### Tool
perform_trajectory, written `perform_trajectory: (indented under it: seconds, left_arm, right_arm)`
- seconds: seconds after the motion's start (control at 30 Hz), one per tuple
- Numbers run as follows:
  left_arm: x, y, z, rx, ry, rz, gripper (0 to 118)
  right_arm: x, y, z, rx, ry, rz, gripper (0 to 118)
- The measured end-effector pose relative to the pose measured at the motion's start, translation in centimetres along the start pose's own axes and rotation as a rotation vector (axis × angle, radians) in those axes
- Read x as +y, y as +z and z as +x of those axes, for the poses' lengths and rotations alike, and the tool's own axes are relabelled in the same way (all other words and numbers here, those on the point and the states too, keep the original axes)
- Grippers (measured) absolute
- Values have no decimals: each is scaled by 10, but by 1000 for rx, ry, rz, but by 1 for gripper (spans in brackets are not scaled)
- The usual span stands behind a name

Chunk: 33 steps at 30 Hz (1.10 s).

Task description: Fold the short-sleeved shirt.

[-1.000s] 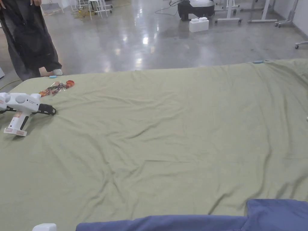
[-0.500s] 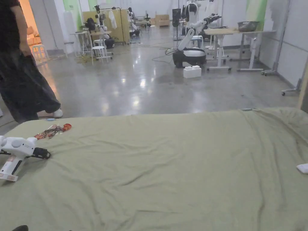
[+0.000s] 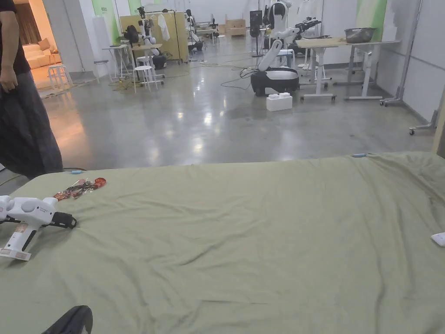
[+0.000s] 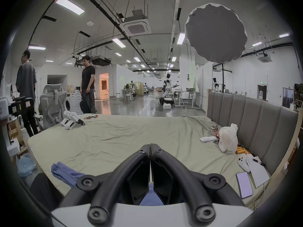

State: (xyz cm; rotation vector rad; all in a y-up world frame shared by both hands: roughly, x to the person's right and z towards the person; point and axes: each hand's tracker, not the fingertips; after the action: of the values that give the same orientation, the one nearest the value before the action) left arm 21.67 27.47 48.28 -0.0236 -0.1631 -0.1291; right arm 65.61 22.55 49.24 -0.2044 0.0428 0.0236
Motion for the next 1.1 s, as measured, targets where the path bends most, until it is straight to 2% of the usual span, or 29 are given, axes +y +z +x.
perform_trajectory:
  seconds: [0.4, 0.47, 0.5, 0.53, 0.57, 0.6, 0.63, 0.7, 0.87, 1.03, 1.1]
  left_arm:
    - [-4, -2, -19, -47, 113, -28, 0]
    - [-11, -4, -29, -50, 179, -55, 0]
    - [-15, -5, -35, -47, 228, -78, 4]
    - [-20, -7, -43, -38, 268, -96, 15]
    - [-27, -9, -53, -28, 318, -115, 29]
    - [-35, -13, -64, -35, 367, -155, 56]
    - [-46, -19, -76, -48, 434, -213, 76]
    - [-77, -33, -101, -75, 582, -307, 99]
    - [-175, -60, -153, -130, 1023, -499, 101]
    - [-248, -83, -167, -116, 1150, -658, 101]
    - [-264, -89, -163, -127, 1147, -684, 101]
  right_arm:
    - [1, -1, -12, 31, 6, 7, 0]
    - [0, -1, -11, 35, -4, 3, 0]
    - [0, -1, -10, 35, -10, -1, 0]
    - [-1, -1, -10, 36, -14, -5, 0]
    - [-3, -2, -8, 42, -19, -16, 0]
    - [-5, -2, -7, 45, -22, -23, 0]
    - [-8, -2, -7, 42, -25, -32, 0]
    - [-13, -3, -5, 46, -36, -57, 0]
    - [-28, -5, -3, 61, -62, -114, 0]
    - [-47, -6, 5, 62, -80, -160, 0]
    - [-50, -5, 7, 60, -82, -171, 0]
